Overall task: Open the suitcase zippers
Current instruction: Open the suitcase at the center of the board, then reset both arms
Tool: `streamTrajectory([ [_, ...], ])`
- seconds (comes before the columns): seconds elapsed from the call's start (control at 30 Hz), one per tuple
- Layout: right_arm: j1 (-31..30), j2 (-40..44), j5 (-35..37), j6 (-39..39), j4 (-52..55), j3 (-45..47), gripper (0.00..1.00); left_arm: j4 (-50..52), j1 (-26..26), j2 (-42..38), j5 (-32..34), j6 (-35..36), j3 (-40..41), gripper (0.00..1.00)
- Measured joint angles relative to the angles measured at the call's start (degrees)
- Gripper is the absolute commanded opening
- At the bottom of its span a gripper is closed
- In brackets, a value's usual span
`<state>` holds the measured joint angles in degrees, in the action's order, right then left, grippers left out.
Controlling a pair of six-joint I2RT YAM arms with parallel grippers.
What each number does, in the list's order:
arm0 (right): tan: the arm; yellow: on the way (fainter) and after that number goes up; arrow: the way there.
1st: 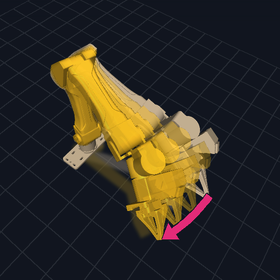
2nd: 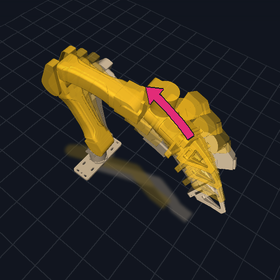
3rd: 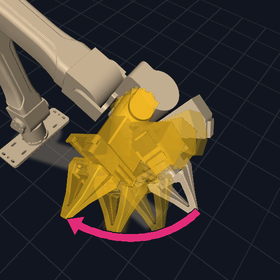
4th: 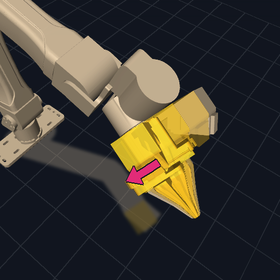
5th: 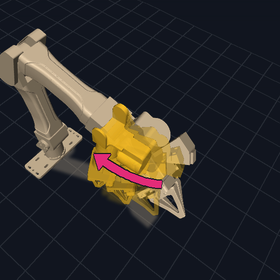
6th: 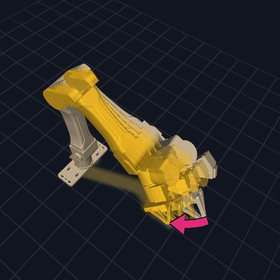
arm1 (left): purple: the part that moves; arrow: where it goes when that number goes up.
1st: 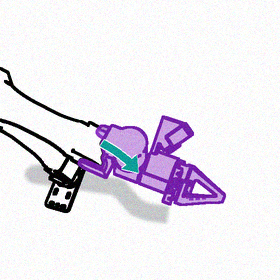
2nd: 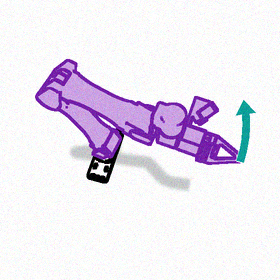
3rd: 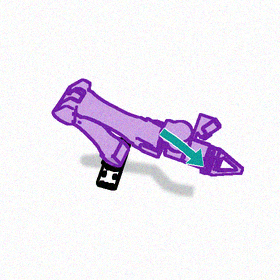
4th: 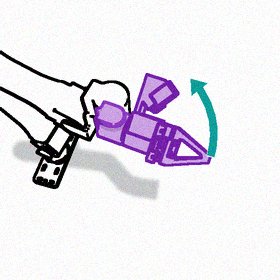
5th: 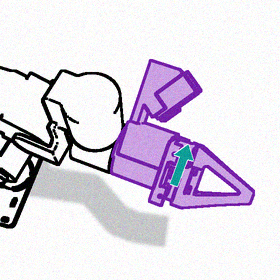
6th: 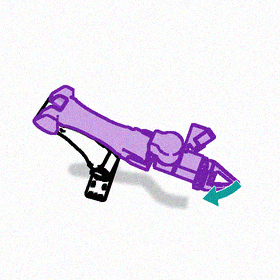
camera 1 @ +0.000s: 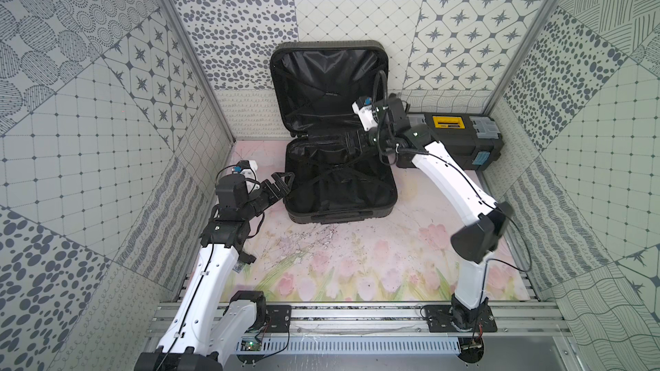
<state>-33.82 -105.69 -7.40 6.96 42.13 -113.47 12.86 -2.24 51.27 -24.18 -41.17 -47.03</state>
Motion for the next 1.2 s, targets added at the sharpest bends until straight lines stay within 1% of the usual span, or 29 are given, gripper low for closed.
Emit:
streamTrajectory([
  [0.07,-0.20,10.82,1.53,0.02,-6.14,19.43,0.99,0.76,0.00,-1.16,2.69,1.53,0.04,0.99],
  [0.1,0.17,14.58,2.21,0.04,-7.93,25.09,0.99,0.96,0.00,-1.55,3.69,2.12,0.09,0.99],
  [0.13,0.98,18.23,2.71,0.15,-9.75,29.90,0.99,0.94,0.00,-2.08,4.68,3.08,0.31,0.99],
  [0.23,5.35,27.78,4.55,1.97,-17.05,39.80,0.99,0.63,0.02,-3.17,8.22,6.97,1.68,0.99],
  [0.33,10.27,38.47,9.05,2.82,-27.54,52.02,0.99,-1.33,0.26,-3.93,12.61,12.63,5.16,0.99],
  [0.43,12.57,48.89,14.64,-0.13,-39.43,67.71,0.99,-5.57,1.11,-3.10,16.31,19.23,10.58,0.99],
  [0.5,14.01,52.59,17.38,-2.71,-45.57,77.88,0.99,-9.90,2.01,-1.36,18.05,23.19,15.08,0.99],
  [0.53,15.17,53.09,17.86,-3.50,-47.28,81.07,0.99,-12.09,2.54,-0.39,18.71,24.59,17.18,0.99],
  [0.63,19.61,50.77,19.34,-5.99,-51.89,88.21,0.99,-19.65,4.98,4.81,19.65,28.44,23.87,0.99],
  [0.73,23.61,46.51,20.26,-6.56,-58.05,93.81,0.99,-27.32,6.78,11.80,19.91,30.40,27.74,0.99],
  [0.9,30.77,36.11,16.50,-4.98,-76.65,102.27,0.99,-45.55,7.87,25.31,19.65,32.41,33.03,0.99],
  [0.97,31.36,30.88,13.70,-4.98,-83.80,102.84,0.99,-54.66,8.09,31.74,19.93,33.40,34.21,0.99],
  [1.03,31.43,26.12,11.21,-5.14,-90.40,102.66,0.99,-61.59,8.35,35.87,19.82,34.12,34.34,0.99],
  [1.13,31.45,17.81,8.35,-5.42,-100.28,102.09,0.99,-63.06,7.74,37.79,19.34,35.10,31.43,0.99],
  [1.17,31.45,15.72,7.30,-5.49,-101.00,101.33,0.99,-63.30,6.97,38.21,19.43,35.80,29.83,0.99],
  [1.2,31.47,15.50,6.80,-5.62,-98.75,100.15,0.99,-63.25,6.34,38.32,19.52,36.26,28.83,0.99],
])
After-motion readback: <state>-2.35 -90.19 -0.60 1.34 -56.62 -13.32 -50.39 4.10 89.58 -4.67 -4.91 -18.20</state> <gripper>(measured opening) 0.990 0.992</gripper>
